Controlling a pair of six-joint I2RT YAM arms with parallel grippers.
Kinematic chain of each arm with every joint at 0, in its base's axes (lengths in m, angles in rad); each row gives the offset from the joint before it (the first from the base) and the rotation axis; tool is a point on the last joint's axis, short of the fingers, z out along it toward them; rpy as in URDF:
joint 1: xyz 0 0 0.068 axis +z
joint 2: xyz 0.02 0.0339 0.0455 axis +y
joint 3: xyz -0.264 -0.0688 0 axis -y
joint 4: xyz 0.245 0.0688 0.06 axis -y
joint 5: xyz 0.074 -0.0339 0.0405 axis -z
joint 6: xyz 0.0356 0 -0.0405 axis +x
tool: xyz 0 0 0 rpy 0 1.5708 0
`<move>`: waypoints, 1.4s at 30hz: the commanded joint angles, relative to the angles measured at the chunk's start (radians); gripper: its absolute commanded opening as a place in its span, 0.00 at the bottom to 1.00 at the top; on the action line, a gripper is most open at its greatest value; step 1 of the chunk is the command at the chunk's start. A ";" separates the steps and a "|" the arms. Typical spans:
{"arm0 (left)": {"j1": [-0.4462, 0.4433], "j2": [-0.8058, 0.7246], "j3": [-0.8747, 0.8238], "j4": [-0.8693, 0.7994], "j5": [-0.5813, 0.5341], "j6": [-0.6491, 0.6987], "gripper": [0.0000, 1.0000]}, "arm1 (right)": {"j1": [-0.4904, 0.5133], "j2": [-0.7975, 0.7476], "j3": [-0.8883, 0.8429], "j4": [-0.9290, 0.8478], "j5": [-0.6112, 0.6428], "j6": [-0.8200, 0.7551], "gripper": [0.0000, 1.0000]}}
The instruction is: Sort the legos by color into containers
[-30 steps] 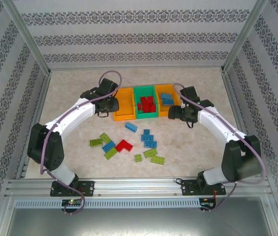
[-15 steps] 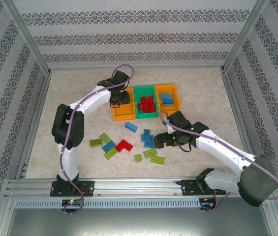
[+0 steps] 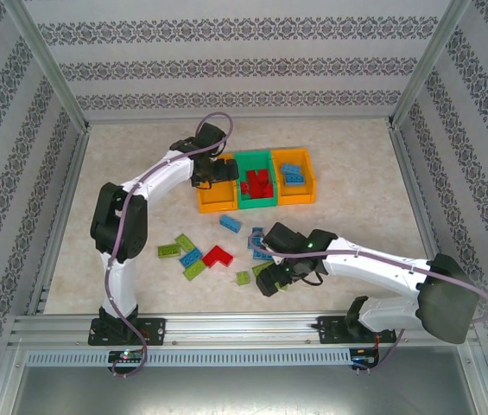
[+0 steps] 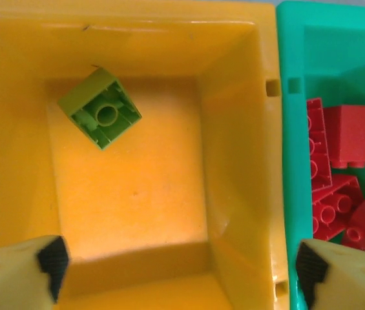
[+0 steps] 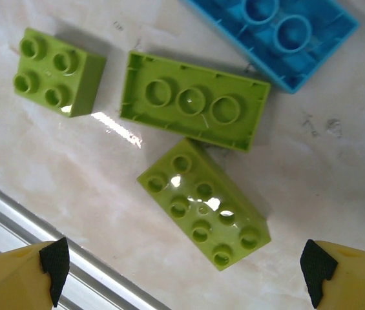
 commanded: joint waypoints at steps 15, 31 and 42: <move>0.009 -0.187 -0.137 0.039 0.039 -0.038 1.00 | 0.046 0.201 0.072 -0.031 0.097 -0.041 0.88; 0.010 -0.219 -0.185 0.043 0.028 -0.042 0.99 | 0.081 0.299 0.087 -0.020 0.123 -0.039 0.58; 0.010 -0.274 -0.224 0.045 -0.007 -0.048 1.00 | 0.080 0.180 0.057 -0.013 0.161 -0.024 0.28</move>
